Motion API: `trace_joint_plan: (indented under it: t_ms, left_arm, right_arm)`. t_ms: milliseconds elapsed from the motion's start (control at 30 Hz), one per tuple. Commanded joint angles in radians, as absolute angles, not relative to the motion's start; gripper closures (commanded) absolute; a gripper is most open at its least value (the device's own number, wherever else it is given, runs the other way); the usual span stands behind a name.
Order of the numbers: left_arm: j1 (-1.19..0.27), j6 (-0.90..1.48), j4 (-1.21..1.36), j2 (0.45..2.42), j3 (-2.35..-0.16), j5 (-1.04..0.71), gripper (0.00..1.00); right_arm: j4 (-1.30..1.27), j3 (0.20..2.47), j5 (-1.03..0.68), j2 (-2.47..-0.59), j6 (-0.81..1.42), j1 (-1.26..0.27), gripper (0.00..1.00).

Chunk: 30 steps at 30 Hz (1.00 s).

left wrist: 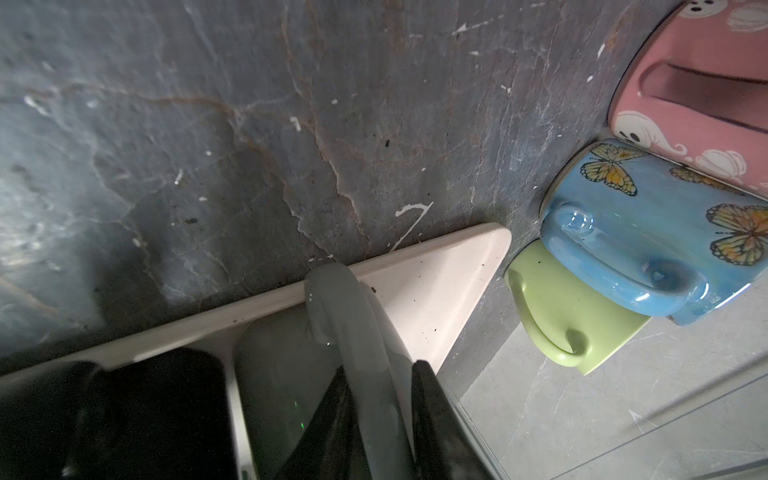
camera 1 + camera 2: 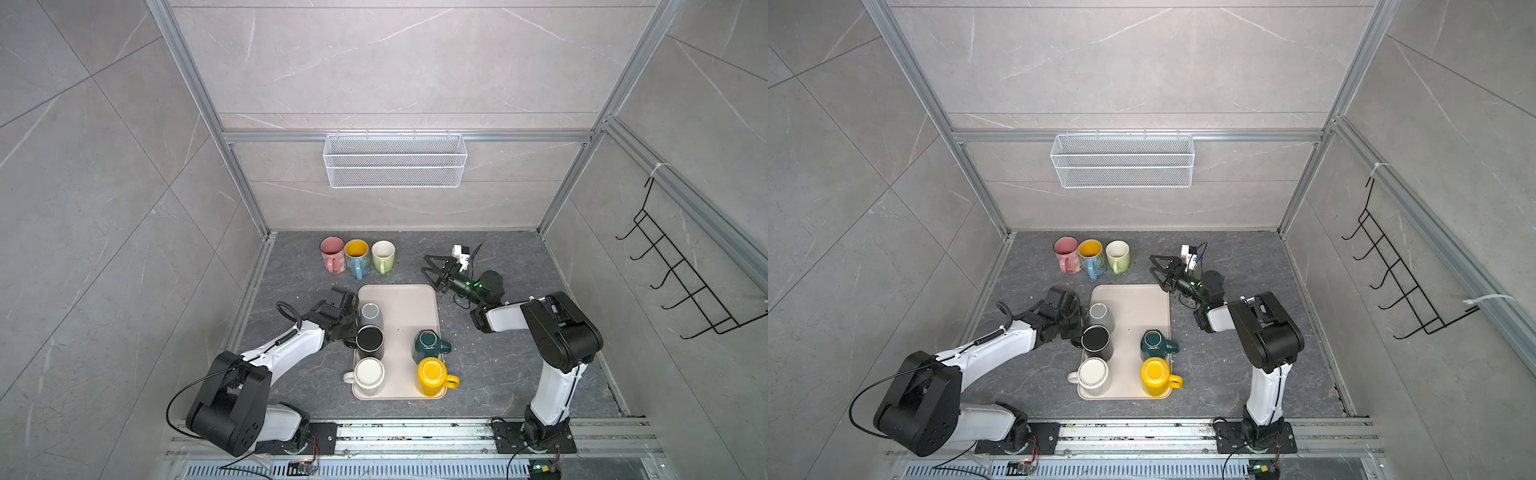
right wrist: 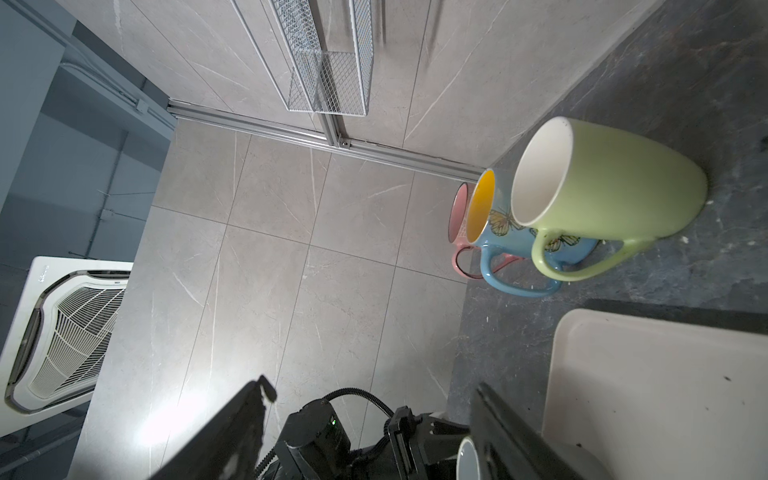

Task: Turn the mug right side up
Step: 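Close the left gripper on the grey mug's handle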

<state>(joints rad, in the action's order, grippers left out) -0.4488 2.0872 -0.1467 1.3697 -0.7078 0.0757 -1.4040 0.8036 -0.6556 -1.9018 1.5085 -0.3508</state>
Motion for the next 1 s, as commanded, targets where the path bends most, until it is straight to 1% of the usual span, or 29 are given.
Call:
trace_joint_plan:
  t_ms: [0,667,767,967]
  left_arm:
    - [-0.442,2.099,-0.091,1.381,-0.717,0.079,0.77]
    - [-0.435,2.055,0.064,1.427,-0.689,0.046,0.84]
    - [-0.434,2.047,0.07,1.428,-0.687,0.048,0.86]
    - [-0.43,2.024,0.13,1.439,-0.677,0.033,0.95]
  right_arm:
    - [-1.435,0.829,-0.668,-1.93,1.517,-0.356,0.21]
    - [-1.435,0.833,-0.666,-1.948,1.52,-0.357,0.21]
    - [-1.435,0.834,-0.666,-1.951,1.52,-0.357,0.21]
    - [-1.434,0.836,-0.666,-1.958,1.523,-0.356,0.21]
